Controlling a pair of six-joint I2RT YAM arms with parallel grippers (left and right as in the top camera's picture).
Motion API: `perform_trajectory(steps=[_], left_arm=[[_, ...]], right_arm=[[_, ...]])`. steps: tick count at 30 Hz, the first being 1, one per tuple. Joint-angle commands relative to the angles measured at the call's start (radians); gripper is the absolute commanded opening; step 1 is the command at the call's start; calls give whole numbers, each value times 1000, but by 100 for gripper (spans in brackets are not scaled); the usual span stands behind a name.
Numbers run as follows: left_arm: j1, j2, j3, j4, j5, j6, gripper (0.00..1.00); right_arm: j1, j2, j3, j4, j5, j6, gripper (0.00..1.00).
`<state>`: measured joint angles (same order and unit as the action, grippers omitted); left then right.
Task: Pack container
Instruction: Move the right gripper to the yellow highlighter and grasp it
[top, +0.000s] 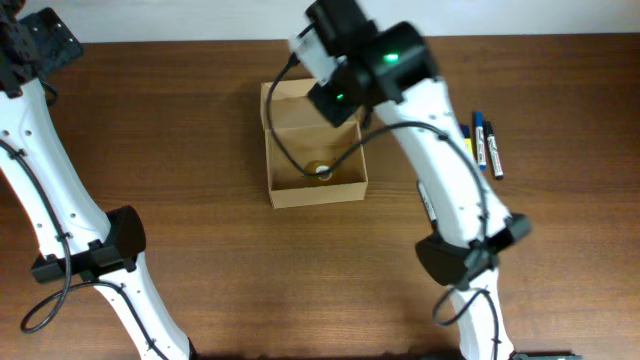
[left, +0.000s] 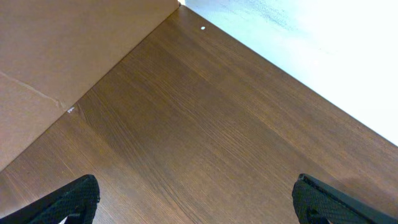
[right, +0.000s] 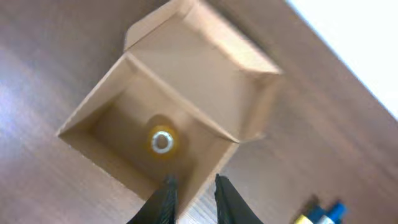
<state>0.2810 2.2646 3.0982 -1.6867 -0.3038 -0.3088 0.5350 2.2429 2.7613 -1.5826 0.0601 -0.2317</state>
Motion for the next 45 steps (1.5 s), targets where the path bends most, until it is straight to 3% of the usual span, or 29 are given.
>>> perform_trajectory(steps=[1,7,10,20,32,45], left_arm=[[3,-8,-3,0,-6,11,100],[3,-8,-3,0,-6,11,100],[3,-8,-3,0,-6,11,100],[3,-8,-3,0,-6,11,100],[3,-8,-3,0,-6,11,100],[3,-8,-3,0,-6,11,100]], right_arm=[[-108,-48,-24,-7,56,59,21],[-373,-80,-266,83,21,111,22],[-485,-80,-444,153,-37,118,27],[-626,-77,-808,296,-137,117,49],[-628,-68,-922,447,-135,117,59],[-628,23,-922,484,-126,117,61]])
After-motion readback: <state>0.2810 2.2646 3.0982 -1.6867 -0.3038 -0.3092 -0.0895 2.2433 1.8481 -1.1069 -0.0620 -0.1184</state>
